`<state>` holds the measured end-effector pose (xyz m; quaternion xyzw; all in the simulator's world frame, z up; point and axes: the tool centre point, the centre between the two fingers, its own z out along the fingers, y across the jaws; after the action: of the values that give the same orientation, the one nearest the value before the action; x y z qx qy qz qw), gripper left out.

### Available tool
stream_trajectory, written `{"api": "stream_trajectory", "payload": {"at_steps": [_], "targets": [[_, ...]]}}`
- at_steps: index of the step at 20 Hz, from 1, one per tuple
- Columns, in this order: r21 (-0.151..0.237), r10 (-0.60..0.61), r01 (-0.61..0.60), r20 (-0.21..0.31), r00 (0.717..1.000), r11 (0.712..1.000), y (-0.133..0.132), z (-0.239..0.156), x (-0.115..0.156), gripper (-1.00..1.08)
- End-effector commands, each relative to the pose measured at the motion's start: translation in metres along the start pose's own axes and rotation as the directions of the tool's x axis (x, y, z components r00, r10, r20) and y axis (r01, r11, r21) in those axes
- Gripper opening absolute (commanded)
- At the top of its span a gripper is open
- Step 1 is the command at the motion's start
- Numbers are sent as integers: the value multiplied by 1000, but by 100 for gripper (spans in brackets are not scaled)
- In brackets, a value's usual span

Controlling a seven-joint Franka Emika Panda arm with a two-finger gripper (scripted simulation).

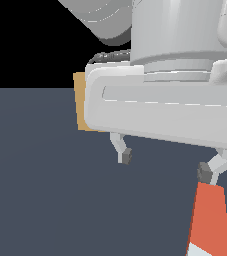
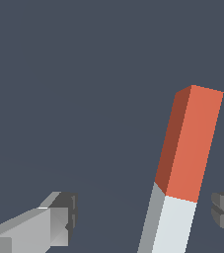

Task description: Insert the peg into the horizontal hole in a box.

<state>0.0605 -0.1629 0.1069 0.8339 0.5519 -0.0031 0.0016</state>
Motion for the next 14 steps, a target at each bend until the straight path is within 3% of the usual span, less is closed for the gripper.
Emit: {"api": "stream_trajectory", "payload": {"at_steps": [1, 8, 14], "targets": [[-1, 60, -60, -2, 998, 998, 14, 10, -20, 100], [0, 178, -178, -5, 984, 984, 37, 31, -62, 100], [1, 225, -225, -7, 974, 974, 44, 39, -80, 100]]}}
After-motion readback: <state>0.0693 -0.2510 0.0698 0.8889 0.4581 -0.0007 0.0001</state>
